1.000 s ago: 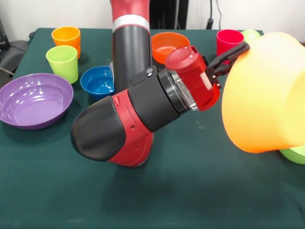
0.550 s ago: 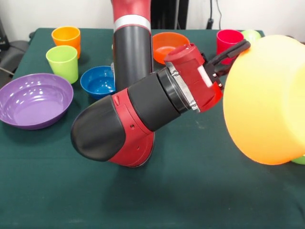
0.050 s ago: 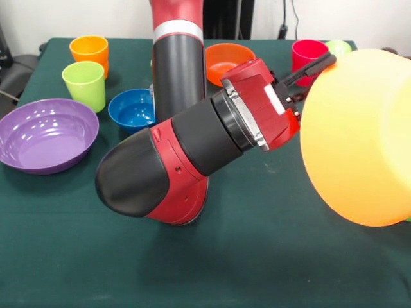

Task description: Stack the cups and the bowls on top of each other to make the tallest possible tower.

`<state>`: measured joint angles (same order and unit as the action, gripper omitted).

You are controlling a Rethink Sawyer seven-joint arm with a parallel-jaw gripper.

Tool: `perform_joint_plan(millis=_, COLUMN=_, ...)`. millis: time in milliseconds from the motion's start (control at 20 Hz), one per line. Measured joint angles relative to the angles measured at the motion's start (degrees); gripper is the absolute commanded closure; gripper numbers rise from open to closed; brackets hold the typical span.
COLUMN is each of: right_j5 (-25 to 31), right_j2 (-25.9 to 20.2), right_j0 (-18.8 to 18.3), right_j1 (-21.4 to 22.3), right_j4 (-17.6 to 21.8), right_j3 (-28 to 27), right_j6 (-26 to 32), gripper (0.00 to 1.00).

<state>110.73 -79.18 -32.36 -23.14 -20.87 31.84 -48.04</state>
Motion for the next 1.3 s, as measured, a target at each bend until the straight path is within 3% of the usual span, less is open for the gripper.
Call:
perform_joint_plan(millis=100, right_j5=0.25, right_j2=0.0, right_j0=0.0, right_j1=0.0, right_j4=0.0, right_j3=0.0, right_j6=0.0, gripper=1.0)
perform_joint_plan(millis=150, right_j5=0.48, right_j2=0.0, right_j0=0.0, right_j1=0.01, right_j4=-0.02, right_j3=0.0, right_j6=0.01, gripper=0.0)
perform_joint_plan(millis=1300, right_j5=1.09, right_j2=0.03, right_j0=-0.02, right_j1=0.19, right_j4=1.07, right_j3=-0.07, right_j6=0.01, gripper=0.0)
